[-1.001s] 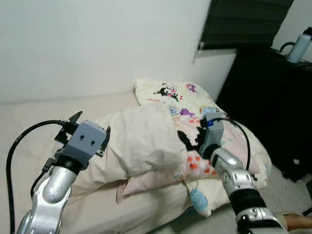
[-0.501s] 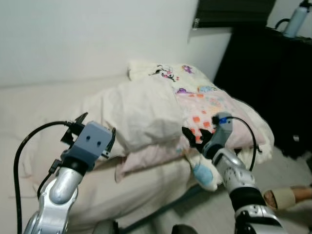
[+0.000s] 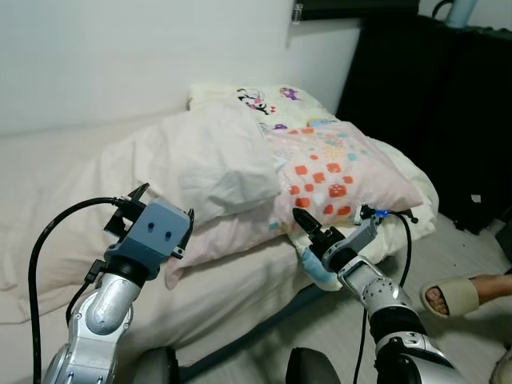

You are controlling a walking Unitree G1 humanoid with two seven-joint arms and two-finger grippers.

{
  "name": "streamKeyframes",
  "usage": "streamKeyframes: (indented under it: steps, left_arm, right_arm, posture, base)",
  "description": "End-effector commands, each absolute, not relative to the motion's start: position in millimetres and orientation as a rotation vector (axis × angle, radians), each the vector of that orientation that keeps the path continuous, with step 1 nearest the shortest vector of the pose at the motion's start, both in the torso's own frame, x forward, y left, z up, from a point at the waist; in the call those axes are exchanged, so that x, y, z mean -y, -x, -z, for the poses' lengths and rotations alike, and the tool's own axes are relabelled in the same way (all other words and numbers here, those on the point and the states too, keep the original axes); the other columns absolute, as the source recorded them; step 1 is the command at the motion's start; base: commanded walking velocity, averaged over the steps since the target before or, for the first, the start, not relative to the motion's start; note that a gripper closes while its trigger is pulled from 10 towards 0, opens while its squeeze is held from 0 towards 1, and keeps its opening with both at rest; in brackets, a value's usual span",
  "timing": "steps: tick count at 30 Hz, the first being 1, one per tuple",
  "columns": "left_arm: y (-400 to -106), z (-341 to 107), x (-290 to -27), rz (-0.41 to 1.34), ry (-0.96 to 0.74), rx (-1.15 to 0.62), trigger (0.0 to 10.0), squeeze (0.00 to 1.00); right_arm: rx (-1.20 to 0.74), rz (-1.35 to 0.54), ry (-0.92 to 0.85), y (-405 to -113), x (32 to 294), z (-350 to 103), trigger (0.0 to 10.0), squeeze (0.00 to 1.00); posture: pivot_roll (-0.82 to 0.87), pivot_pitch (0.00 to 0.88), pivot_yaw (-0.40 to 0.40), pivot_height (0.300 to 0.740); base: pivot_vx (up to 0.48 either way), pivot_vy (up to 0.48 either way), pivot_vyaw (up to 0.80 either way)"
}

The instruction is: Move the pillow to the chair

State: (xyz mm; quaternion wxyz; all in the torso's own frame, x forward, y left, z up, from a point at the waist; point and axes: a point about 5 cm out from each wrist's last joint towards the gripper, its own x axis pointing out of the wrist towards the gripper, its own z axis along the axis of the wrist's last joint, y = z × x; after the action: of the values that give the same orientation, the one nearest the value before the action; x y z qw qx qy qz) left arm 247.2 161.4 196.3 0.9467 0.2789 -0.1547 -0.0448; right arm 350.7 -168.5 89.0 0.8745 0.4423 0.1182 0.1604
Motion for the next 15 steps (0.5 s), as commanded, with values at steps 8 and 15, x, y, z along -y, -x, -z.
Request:
streamKeyframes:
  steps: [8, 15]
  left_arm:
    - [-242, -196, -155, 0.076, -0.562, 0.316, 10.0, 0.00]
    - [-238, -203, -161, 0.057, -0.581, 0.318, 10.0, 0.00]
  right_arm:
    - [-0.184, -0.420, -0.921, -369, 144, -111, 10.0, 0.00]
    - [-0.162, -0.471, -0.906, -383, 120, -134, 10.0, 0.00]
  posture:
    - [0.11, 0.000, -0.099, 0.513]
    - [0.15, 0.000, -0.102, 0.513]
  base:
    - [0.000, 0.000, 0.00]
    - [0.000, 0.000, 0.00]
